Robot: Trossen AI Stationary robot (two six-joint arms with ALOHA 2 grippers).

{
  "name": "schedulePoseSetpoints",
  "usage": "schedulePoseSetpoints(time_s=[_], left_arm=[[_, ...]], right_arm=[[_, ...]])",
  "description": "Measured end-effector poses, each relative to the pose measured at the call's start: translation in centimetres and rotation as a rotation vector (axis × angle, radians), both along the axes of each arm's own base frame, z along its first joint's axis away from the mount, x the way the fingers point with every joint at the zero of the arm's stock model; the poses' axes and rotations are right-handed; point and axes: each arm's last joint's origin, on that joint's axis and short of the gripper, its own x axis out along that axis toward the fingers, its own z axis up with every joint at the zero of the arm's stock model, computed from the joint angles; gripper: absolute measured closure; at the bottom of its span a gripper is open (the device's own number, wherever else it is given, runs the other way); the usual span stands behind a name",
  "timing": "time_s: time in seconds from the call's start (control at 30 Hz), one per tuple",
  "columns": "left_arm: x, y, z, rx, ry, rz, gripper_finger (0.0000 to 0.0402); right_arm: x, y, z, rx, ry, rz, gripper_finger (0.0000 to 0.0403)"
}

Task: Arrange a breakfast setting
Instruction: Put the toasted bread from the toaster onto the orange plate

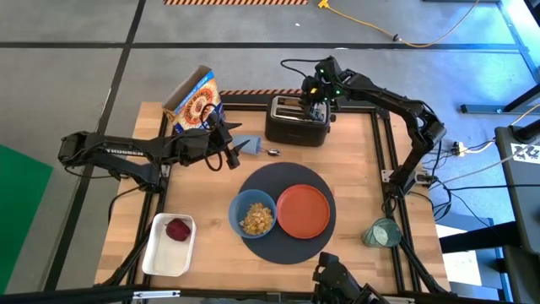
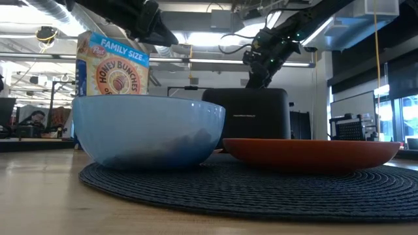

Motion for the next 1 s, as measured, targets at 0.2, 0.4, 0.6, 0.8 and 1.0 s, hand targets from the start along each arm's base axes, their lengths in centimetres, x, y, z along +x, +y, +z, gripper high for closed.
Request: schedulePoseSetpoints(time_s=[0.2, 0.4, 0.6, 0.8, 1.0], left_arm=[[0.0, 0.0, 0.0, 0.000, 0.000, 0.001, 0.0127], [-0.1, 0.4, 0.0, -0.012, -0.006, 0.019, 0.0127], [-0.1, 0.4, -0.2, -0.018, 0.008, 0.024, 0.0127], [-0.1, 0.4, -0.2, -0.018, 0.010, 0.024, 0.0127], [-0.1, 0.4, -0.2, -0.018, 0.010, 0.024, 0.0127]], right_arm=[[0.0, 0.1, 0.0, 0.026, -0.021, 0.026, 0.0357], [0.0, 0.1, 0.0, 0.031, -0.024, 0.030, 0.0357], [0.0, 0.1, 0.1, 0.030, -0.034, 0.022, 0.0357], [-0.5, 0.7, 1.4, 0.016, -0.060, 0.013, 0.0360], [-1.2, 1.4, 2.9, -0.007, -0.085, 0.010, 0.0359]])
